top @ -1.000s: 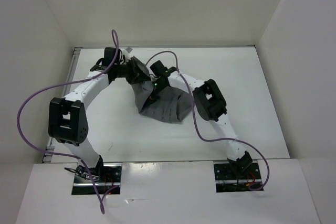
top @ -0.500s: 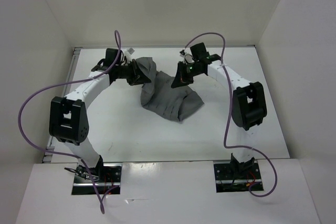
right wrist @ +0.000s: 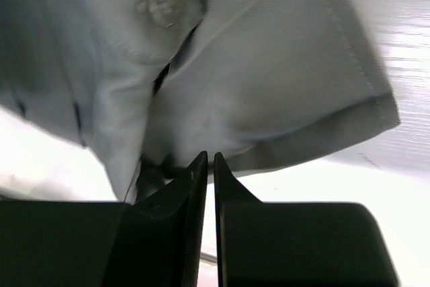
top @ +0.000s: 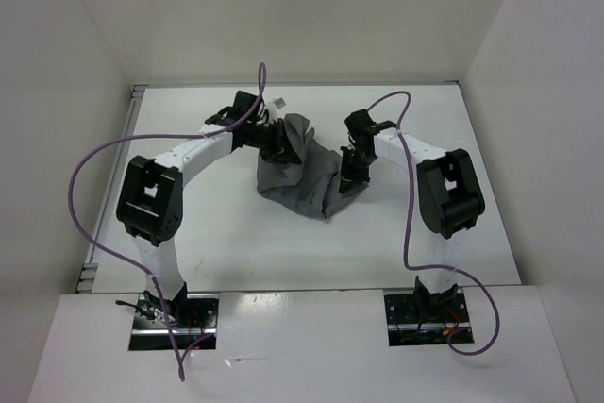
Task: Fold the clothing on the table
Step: Fold the skirt
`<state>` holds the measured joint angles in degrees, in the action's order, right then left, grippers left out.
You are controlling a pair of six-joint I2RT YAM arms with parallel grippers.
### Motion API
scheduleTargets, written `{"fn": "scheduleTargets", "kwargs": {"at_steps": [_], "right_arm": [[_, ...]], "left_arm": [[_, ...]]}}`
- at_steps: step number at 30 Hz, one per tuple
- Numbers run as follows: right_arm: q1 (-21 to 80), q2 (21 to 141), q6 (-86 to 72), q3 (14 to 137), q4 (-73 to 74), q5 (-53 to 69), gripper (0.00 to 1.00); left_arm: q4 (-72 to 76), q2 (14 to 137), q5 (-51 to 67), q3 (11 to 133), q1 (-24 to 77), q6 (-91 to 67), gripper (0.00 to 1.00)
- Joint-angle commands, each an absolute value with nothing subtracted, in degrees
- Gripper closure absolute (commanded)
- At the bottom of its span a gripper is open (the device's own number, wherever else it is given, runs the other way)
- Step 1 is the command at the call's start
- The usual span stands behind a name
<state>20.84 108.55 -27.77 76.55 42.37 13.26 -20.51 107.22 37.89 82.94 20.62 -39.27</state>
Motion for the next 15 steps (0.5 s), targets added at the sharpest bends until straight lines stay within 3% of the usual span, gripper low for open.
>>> {"fn": "scheduleTargets", "kwargs": {"at_steps": [1, 15], "right_arm": [[20.30, 109.50, -29.27, 76.64, 41.75, 8.79, 0.88], [18.11, 123.04, -29.27, 87.44, 39.46, 10.72, 0.89]], "left_arm": [[-23.20, 109.06, 39.90, 85.69, 23.46, -36.30, 1.00], [-27.15, 116.80, 39.90, 90.43, 34.44, -33.31, 1.00]]}}
